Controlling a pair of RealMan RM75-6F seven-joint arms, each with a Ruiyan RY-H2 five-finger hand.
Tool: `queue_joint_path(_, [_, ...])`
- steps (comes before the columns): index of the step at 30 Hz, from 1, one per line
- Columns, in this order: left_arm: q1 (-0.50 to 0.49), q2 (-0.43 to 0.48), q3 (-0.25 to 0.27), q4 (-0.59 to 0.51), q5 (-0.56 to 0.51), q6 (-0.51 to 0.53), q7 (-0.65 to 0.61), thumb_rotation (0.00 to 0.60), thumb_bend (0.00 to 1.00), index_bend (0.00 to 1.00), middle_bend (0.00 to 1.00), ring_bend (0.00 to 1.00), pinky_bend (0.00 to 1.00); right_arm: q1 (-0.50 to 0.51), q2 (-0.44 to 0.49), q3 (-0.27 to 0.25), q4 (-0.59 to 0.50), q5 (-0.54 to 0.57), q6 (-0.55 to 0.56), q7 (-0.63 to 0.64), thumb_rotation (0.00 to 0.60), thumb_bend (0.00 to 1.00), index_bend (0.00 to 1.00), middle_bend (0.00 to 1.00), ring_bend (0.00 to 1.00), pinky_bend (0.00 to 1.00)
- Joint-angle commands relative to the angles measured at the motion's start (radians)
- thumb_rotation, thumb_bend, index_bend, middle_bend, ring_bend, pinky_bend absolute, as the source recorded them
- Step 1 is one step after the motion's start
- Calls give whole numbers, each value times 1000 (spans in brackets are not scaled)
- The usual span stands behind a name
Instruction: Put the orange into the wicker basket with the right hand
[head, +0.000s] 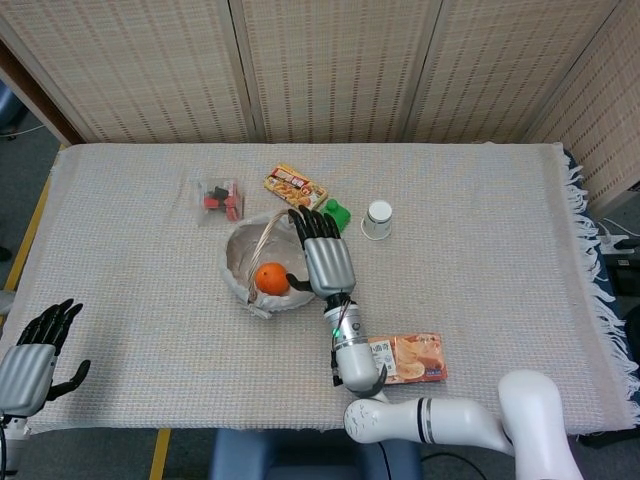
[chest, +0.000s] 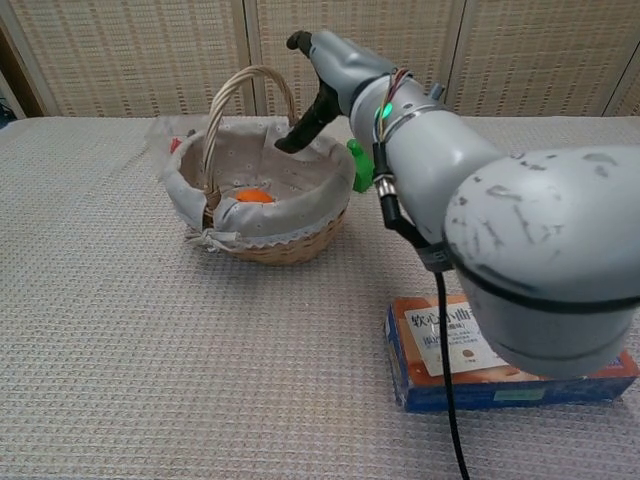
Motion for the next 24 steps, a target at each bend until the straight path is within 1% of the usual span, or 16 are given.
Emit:
queue_joint_path(1, [0, -1, 0, 0, 1, 2, 3, 600, 350, 0, 0, 0, 113, -148, 220, -130, -279, -44, 54, -54, 600, 110, 0, 0, 0, 23])
queue_joint_path(3, [0, -3, 0, 1, 2, 3, 9, 600, 349, 0, 0, 0, 113, -216, 331, -196, -395, -78, 85, -63, 600, 110, 0, 0, 0, 22])
queue_joint_path(5, [0, -4, -1, 2, 1, 3, 15, 600, 349, 0, 0, 0, 113, -274, 424, -257, -471, -115, 107, -59, 600, 110, 0, 0, 0, 21])
queue_joint_path(6, [0, -6, -1, 2, 2, 4, 19, 600, 348, 0, 0, 0, 112, -312, 484, -299, -509, -143, 120, -49, 600, 110, 0, 0, 0, 21])
queue_joint_path(8, [1, -8, -1, 2, 2, 6, 25, 600, 349, 0, 0, 0, 113, -369, 566, -361, -547, -186, 136, -21, 600, 110, 0, 0, 0, 21])
queue_joint_path(9, [1, -9, -2, 2, 3, 8, 29, 600, 349, 0, 0, 0, 113, -407, 613, -401, -562, -214, 144, 7, 600, 110, 0, 0, 0, 21])
queue_joint_path(11, [2, -11, -2, 5, 4, 10, 37, 600, 349, 0, 0, 0, 113, -471, 681, -467, -567, -266, 156, 70, 600, 110, 0, 0, 0, 21])
queue_joint_path(14, [3, -14, -2, 7, 4, 13, 45, 600, 348, 0, 0, 0, 113, -548, 743, -549, -533, -353, 172, 154, 600, 110, 0, 0, 0, 21])
queue_joint_path(15, [3, -15, -3, 9, 2, 14, 49, 600, 349, 0, 0, 0, 113, -581, 760, -583, -504, -396, 183, 189, 600, 110, 0, 0, 0, 21])
queue_joint_path(18, [3, -20, -8, 14, 0, 19, 55, 600, 349, 0, 0, 0, 113, -655, 784, -649, -415, -496, 219, 258, 600, 110, 0, 0, 0, 21])
queue_joint_path(20, [4, -23, -9, 18, 3, 24, 59, 600, 347, 0, 0, 0, 113, -699, 780, -676, -333, -564, 253, 293, 600, 110, 0, 0, 0, 21])
queue_joint_path(24, [5, -28, -10, 24, 11, 34, 61, 600, 349, 0, 0, 0, 113, -764, 747, -693, -181, -661, 312, 344, 600, 110, 0, 0, 0, 20])
